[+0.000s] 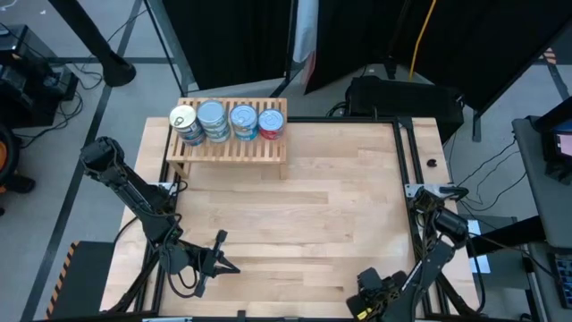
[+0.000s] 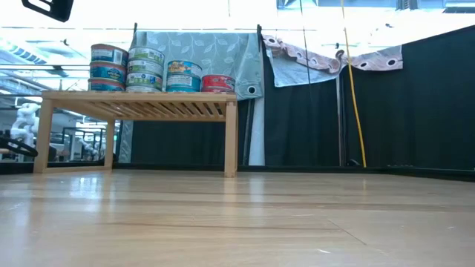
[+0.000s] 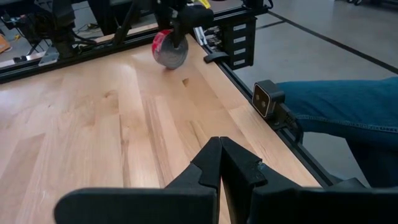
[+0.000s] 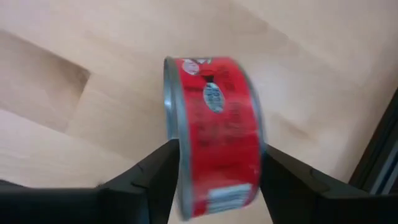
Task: Stack canned seafood by type on shelf
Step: Stack the red can on top of the other red can
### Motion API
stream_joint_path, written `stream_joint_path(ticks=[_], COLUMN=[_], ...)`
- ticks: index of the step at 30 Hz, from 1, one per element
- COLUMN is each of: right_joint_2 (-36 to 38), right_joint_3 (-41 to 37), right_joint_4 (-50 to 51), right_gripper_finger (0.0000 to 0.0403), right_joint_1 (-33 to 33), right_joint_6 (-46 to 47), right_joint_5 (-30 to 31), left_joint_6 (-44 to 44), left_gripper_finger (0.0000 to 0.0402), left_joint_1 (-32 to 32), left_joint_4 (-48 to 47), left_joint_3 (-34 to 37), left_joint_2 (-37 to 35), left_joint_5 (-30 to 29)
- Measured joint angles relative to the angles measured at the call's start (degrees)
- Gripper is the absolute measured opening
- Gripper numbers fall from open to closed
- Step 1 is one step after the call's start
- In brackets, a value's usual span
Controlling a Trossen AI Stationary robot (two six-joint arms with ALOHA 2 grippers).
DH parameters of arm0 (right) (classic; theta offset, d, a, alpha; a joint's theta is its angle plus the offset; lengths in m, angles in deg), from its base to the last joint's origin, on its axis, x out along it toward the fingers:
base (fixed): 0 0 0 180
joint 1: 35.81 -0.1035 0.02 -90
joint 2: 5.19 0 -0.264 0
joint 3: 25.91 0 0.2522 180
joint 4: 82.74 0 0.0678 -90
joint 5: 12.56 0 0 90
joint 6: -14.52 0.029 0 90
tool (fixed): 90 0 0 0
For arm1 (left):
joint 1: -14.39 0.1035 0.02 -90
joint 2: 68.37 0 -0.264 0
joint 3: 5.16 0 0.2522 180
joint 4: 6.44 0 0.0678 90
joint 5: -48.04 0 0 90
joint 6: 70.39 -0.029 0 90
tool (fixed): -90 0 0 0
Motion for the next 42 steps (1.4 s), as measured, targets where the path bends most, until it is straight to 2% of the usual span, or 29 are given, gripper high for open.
stream_joint_path(ticks=[3,10,13,20,23,26,31,35,39,42], right_joint_2=[0.1,0.2,0.4,2.2,3.5,5.5,9.7,13.1,16.1,18.7], right_joint_3=[0.0,0.1,0.1,0.1,0.1,0.1,0.2,0.2,0.2,0.2], right_joint_4=[-0.2,-1.3,-2.1,-3.7,-3.9,-5.5,-16.0,-28.0,-41.9,-50.6], right_gripper_finger=[0.0186,0.0121,0.0120,0.0142,0.0133,0.0124,0.0131,0.0134,0.0133,0.0133], right_joint_1=[0.7,1.9,2.2,5.0,7.3,10.4,18.4,25.7,33.7,40.5], right_joint_6=[-1.9,-5.2,-5.7,-10.1,-13.3,-17.8,-37.2,-56.6,-77.7,-91.7], right_joint_5=[0.5,1.0,3.5,16.2,24.3,35.0,48.9,53.8,52.6,46.6], left_joint_6=[0.0,0.0,0.0,-0.2,-0.4,-0.4,-0.5,-0.5,-0.5,-0.4], left_gripper_finger=[0.0011,0.0011,0.0011,0.0011,0.0011,0.0011,0.0011,0.0011,0.0011,0.0011], left_joint_1=[0.0,0.0,0.0,0.0,0.0,0.0,0.0,0.0,0.0,0.0], left_joint_4=[0.0,0.0,0.0,0.0,0.0,0.0,0.0,-0.1,-0.3,-0.6], left_joint_3=[0.0,0.0,0.0,0.0,0.0,0.0,0.0,0.0,0.0,0.0], left_joint_2=[0.0,0.0,0.0,0.0,0.0,0.0,0.0,0.0,0.0,0.0], left_joint_5=[0.0,0.0,0.0,0.0,0.0,0.0,0.0,0.0,0.0,0.0])
